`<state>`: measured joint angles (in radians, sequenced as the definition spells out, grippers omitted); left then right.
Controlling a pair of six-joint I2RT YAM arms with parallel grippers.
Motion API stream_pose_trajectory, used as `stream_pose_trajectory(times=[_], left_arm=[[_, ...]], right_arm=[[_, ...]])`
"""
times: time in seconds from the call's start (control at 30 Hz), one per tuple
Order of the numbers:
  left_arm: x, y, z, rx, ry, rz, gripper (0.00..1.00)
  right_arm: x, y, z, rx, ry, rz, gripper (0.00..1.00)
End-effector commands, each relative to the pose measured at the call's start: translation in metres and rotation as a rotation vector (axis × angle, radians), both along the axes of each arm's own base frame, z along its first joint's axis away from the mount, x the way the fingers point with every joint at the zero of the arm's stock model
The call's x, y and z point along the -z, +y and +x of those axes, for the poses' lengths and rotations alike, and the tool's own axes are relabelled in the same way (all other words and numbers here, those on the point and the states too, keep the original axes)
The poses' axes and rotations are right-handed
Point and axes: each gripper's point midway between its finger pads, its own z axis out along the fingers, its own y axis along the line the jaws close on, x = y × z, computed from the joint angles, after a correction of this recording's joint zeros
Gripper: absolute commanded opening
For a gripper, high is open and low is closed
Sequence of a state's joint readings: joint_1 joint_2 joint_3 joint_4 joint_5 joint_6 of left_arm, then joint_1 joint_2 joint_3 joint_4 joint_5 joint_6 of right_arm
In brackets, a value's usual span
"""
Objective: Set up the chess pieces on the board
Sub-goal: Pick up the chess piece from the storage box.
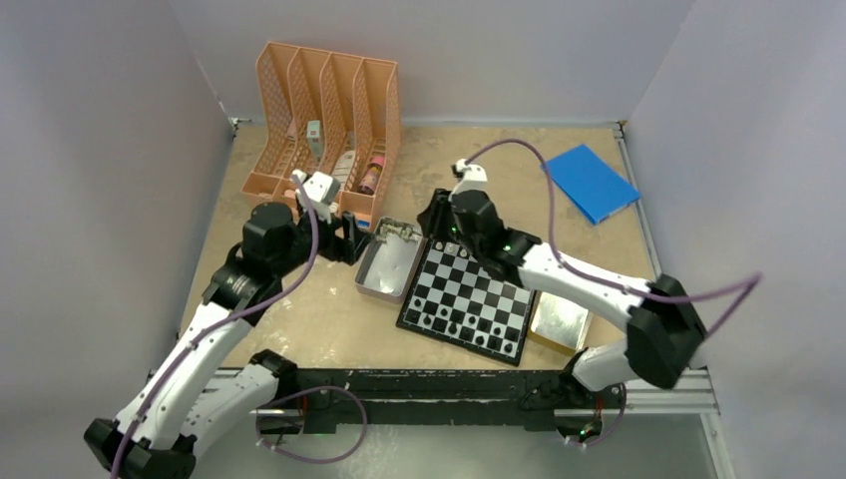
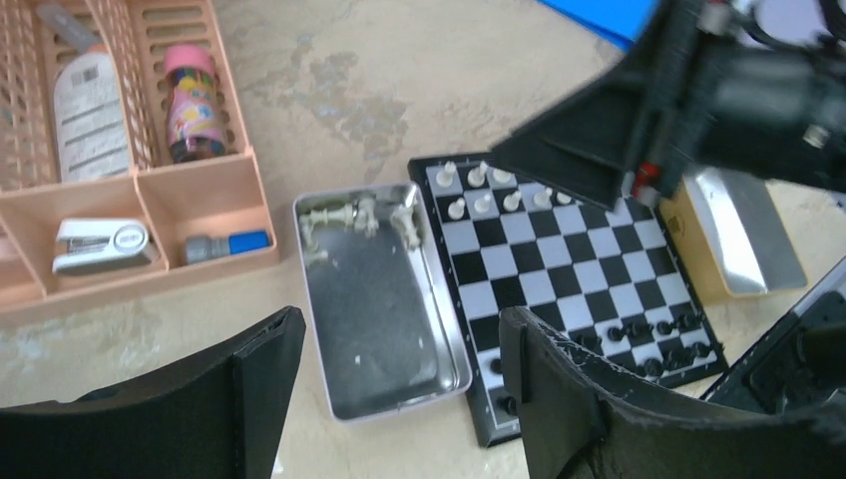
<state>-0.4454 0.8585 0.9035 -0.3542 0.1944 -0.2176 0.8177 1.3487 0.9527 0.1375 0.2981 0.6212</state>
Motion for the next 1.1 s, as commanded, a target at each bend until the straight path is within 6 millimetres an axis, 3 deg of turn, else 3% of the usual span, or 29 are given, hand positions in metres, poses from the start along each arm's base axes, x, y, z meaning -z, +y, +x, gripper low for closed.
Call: stream_pose_trajectory(times=[0.0,0.1,0.23,0.37,0.53,1.07], left_arm=[[0.018,0.021,-0.018,-0.029,-0.002,0.076,0.72],[0.018,0.033,-0.027,-0.054,-0.030,0.105,0.72],[0.022,0.036,-0.033,-0.046,-0.064,0.108,0.72],[0.016,0.035,-0.036,-0.029,-0.073,0.099,0.72],[0.014,0.033,-0.041,-0.009,-0.089,0.087,0.72],[0.012,0.031,-0.045,0.011,-0.101,0.082,0.72]], right_arm=[[-0.018,0.045,0.022,-0.039,-0.034,0.065,0.40],[0.000,0.069,0.036,-0.036,-0.014,0.019,0.36],[0.045,0.091,0.050,0.002,0.048,-0.087,0.32],[0.073,0.094,0.064,0.059,0.073,-0.155,0.29],[0.098,0.082,0.075,0.149,0.086,-0.248,0.28],[0.122,0.077,0.082,0.173,0.102,-0.348,0.25]])
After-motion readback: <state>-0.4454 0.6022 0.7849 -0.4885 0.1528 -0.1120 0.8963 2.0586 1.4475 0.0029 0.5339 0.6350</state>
